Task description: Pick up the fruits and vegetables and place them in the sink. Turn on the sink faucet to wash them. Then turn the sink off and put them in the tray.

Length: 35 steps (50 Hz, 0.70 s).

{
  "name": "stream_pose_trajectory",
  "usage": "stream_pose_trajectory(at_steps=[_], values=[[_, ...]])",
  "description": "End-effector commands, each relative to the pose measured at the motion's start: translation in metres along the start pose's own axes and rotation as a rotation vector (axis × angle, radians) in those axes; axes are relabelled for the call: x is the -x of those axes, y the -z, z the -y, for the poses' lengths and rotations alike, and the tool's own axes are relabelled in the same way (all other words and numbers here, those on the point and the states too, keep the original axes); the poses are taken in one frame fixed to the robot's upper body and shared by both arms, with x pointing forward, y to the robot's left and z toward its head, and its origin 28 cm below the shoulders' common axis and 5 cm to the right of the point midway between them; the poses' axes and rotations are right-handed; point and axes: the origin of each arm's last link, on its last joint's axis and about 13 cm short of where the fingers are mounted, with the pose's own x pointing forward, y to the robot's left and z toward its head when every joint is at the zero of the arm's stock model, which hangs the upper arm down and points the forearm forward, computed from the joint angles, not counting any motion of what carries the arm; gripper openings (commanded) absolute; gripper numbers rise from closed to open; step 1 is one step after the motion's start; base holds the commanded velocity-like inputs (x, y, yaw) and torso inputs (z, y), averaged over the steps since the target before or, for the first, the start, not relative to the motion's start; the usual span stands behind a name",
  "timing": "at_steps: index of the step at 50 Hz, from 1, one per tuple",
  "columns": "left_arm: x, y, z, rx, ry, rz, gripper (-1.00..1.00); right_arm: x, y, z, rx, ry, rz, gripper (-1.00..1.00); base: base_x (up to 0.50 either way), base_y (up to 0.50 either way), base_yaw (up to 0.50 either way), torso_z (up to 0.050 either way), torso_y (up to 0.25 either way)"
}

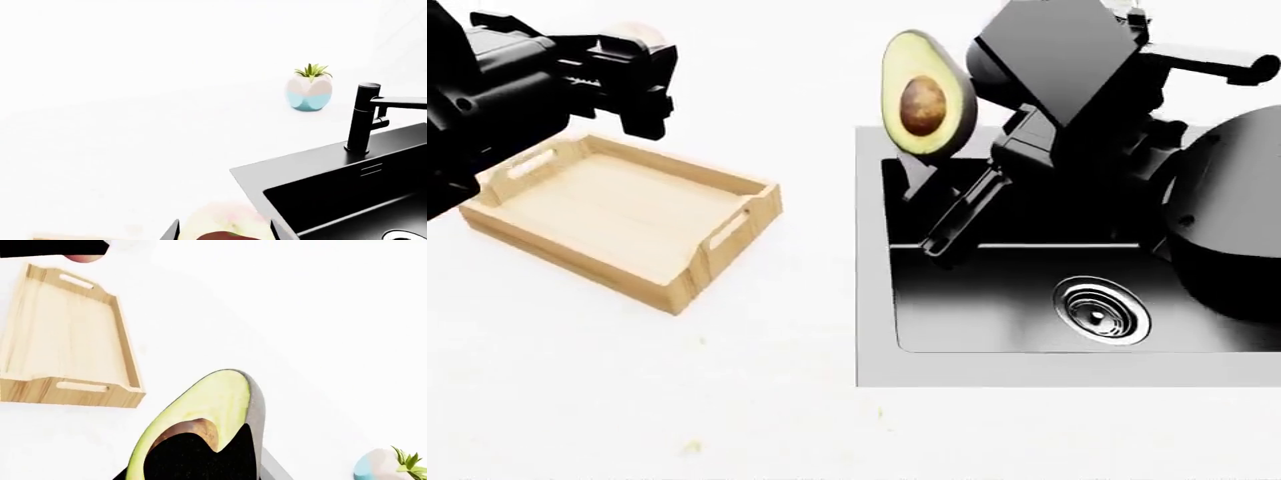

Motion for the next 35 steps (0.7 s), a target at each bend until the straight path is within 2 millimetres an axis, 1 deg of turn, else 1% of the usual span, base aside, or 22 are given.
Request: stream_pose_trajectory(at_steps=[1,9,19,30,35], values=[[-0.004,-0.004,0.003,0.0,0.007,0.002,-1.0,-0.005,-0.004,0.006,0.029,0.002,0.01,-1.0,0.24,0.5,0.0,0.0,0.0],[-0.004,-0.01,0.003,-0.005,0.011,0.001,-1.0,-0.013,-0.01,0.008,0.06,-0.017,0.022,-1.0,0.12,0.5,0.0,0.0,0.001],[-0.005,-0.008,0.005,-0.007,0.021,-0.008,-1.0,-0.023,-0.011,0.009,0.053,-0.019,0.022,-1.0,0.06,0.5,0.0,0.0,0.0],[-0.005,-0.005,0.007,-0.003,0.03,-0.011,-1.0,-0.025,-0.011,0.006,0.046,-0.033,0.028,-1.0,0.11,0.5,0.0,0.0,0.001],[-0.006,-0.005,0.008,-0.003,0.034,-0.013,-1.0,-0.027,-0.01,0.006,0.026,-0.037,0.028,-1.0,0.32,0.5,0.0,0.0,0.0]])
